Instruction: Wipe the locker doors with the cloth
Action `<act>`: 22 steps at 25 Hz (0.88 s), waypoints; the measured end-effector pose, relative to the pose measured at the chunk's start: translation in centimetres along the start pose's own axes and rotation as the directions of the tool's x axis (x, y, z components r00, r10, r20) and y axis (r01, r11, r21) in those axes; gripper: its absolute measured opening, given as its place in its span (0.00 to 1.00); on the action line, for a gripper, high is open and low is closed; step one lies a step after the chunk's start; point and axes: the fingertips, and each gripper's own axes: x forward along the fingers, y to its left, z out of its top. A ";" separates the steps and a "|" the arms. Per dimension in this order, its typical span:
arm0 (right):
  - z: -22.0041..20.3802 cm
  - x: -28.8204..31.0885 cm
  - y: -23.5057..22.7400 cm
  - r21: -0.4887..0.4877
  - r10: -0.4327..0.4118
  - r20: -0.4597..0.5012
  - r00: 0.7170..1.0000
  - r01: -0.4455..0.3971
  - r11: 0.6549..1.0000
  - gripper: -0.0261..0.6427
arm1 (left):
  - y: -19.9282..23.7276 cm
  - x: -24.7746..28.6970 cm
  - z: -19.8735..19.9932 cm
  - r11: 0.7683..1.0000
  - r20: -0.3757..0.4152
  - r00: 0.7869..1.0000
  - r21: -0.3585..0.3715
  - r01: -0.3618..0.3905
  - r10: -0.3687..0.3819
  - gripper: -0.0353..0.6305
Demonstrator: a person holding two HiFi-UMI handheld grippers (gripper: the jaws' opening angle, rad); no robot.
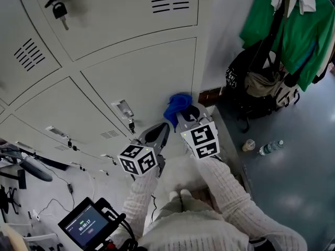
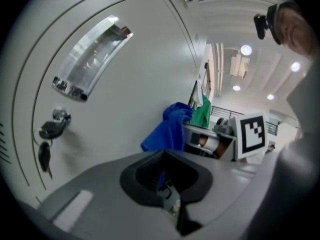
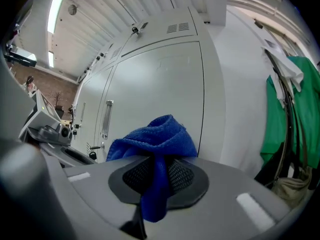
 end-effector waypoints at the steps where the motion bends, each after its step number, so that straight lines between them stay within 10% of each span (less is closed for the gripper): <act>1: -0.5 0.1 0.1 0.007 0.001 -0.011 1.000 -0.001 1.000 0.12 | 0.0 0.1 -0.8 1.000 -0.018 1.000 -0.008 0.005 -0.005 0.06; 22: -10.1 2.1 2.4 0.131 0.074 -0.222 0.972 -0.045 0.990 0.12 | 1.8 0.2 -5.9 0.991 -0.076 0.997 -0.132 -0.021 0.011 0.06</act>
